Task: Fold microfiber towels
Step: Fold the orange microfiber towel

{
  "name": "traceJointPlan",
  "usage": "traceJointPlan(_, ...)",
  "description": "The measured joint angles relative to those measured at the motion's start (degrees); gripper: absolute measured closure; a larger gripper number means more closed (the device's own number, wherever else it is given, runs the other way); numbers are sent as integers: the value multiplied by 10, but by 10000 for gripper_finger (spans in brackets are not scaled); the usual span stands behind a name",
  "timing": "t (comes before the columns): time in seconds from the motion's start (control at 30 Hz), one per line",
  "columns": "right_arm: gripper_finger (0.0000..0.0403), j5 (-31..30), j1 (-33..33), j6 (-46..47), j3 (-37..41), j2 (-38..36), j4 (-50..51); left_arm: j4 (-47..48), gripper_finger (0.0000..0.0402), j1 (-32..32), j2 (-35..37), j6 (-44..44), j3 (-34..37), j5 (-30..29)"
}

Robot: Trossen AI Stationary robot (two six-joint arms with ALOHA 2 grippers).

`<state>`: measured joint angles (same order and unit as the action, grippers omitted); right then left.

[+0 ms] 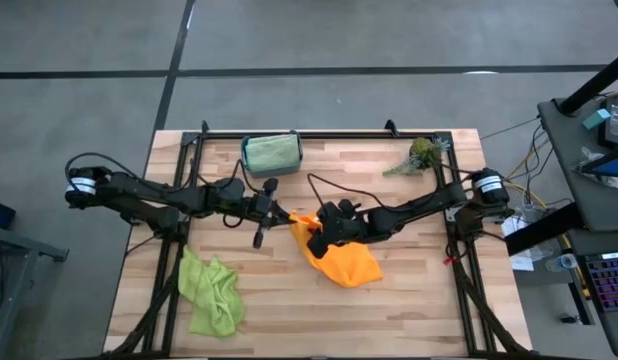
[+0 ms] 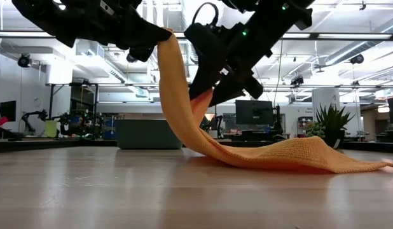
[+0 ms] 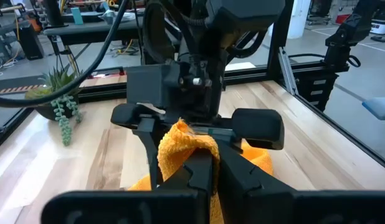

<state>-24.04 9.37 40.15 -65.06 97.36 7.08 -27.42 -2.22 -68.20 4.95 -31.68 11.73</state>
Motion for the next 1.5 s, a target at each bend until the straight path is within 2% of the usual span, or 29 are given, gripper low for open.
traceJointPlan(0.07,254,0,1,-5,0,-4,1,0,402,0,0,0,0,0)
traceJointPlan(0.2,369,0,7,-39,0,-17,1,0,402,0,0,0,0,0)
traceJointPlan(0.3,389,1,13,-54,0,-41,14,2,402,0,7,-1,0,0)
traceJointPlan(0.43,394,0,23,-85,-16,-94,56,24,402,0,46,-1,-3,0)
traceJointPlan(0.7,394,-1,48,-193,-60,-209,153,142,402,-3,175,4,-21,-4)
traceJointPlan(0.93,394,-2,45,-280,-83,-294,189,173,402,-16,254,15,-40,-20)
traceJointPlan(1.03,394,-2,39,-330,-94,-320,197,176,402,-33,268,19,-59,-38)
traceJointPlan(1.23,394,-69,12,-427,-99,-352,195,233,402,-81,272,104,-89,-151)
traceJointPlan(1.37,394,-76,-19,-474,-98,-355,188,239,402,-113,262,145,-111,-152)
traceJointPlan(1.5,394,-77,-34,-525,-98,-355,179,237,402,-130,245,139,-136,-153)
